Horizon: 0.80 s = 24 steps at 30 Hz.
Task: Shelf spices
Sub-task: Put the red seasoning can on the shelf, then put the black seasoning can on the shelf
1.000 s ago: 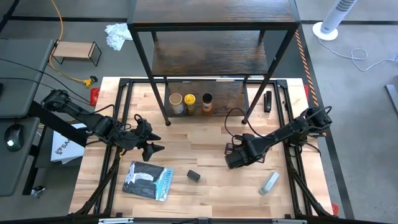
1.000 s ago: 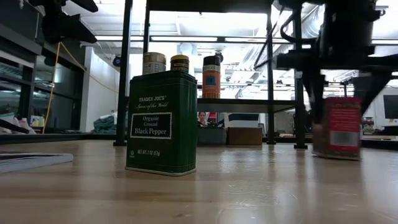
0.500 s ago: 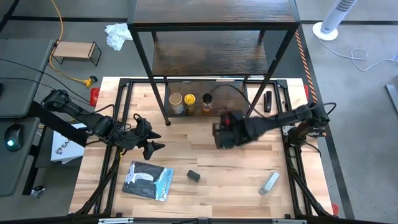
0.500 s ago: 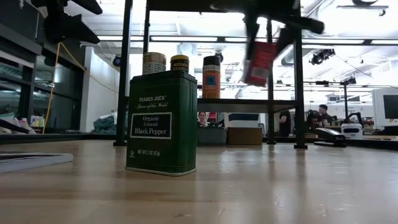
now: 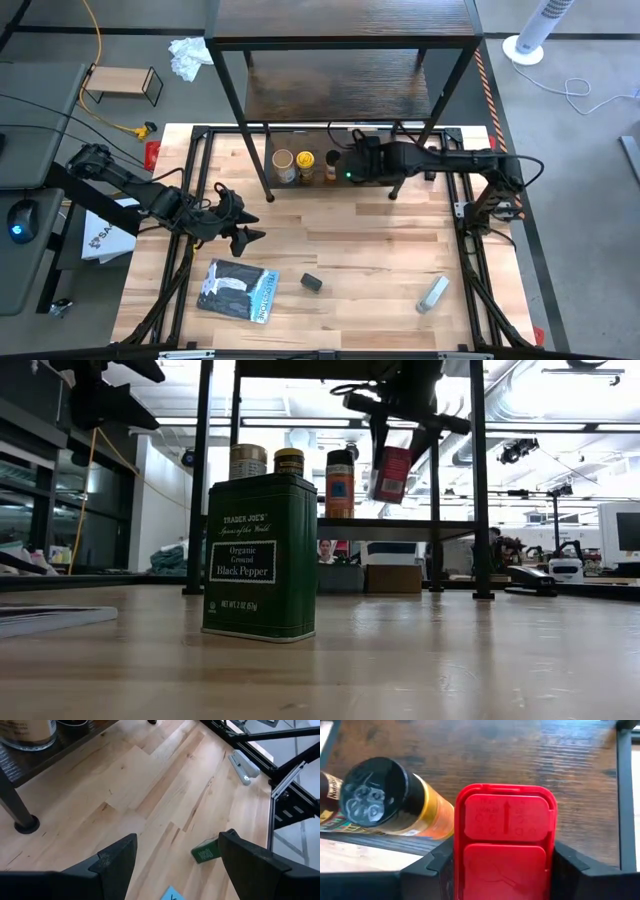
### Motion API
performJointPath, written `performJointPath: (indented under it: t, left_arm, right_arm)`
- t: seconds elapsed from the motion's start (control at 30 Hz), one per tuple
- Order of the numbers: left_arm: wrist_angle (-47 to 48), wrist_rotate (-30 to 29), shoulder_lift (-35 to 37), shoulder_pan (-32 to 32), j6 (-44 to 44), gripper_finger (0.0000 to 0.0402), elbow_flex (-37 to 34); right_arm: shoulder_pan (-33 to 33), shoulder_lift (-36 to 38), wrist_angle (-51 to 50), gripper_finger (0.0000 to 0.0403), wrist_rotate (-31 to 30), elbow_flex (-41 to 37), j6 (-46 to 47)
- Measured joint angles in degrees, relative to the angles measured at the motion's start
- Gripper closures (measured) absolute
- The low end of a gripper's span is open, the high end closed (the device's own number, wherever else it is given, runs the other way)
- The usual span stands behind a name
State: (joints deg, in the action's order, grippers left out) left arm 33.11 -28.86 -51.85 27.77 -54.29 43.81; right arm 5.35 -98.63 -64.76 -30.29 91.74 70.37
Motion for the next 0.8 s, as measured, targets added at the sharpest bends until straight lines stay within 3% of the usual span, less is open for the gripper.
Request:
performJointPath:
  t: [0.13,0.37,0.8]
  left_arm:
    - [0.00,-0.03,0.00,0.00,-0.40,0.0126,0.00]
    - [0.03,-0.22,-0.01,0.00,-1.10,0.0126,0.00]
    - [0.02,-0.20,-0.01,0.00,-1.18,0.0126,0.00]
  right_arm:
    - [2.37,0.00,1.04,0.0199,3.46,-0.02,-1.48]
    - [3.52,0.02,3.59,0.0122,3.96,-0.02,-4.69]
    - [3.12,0.02,-0.84,0.0111,1.60,2.79,-10.72]
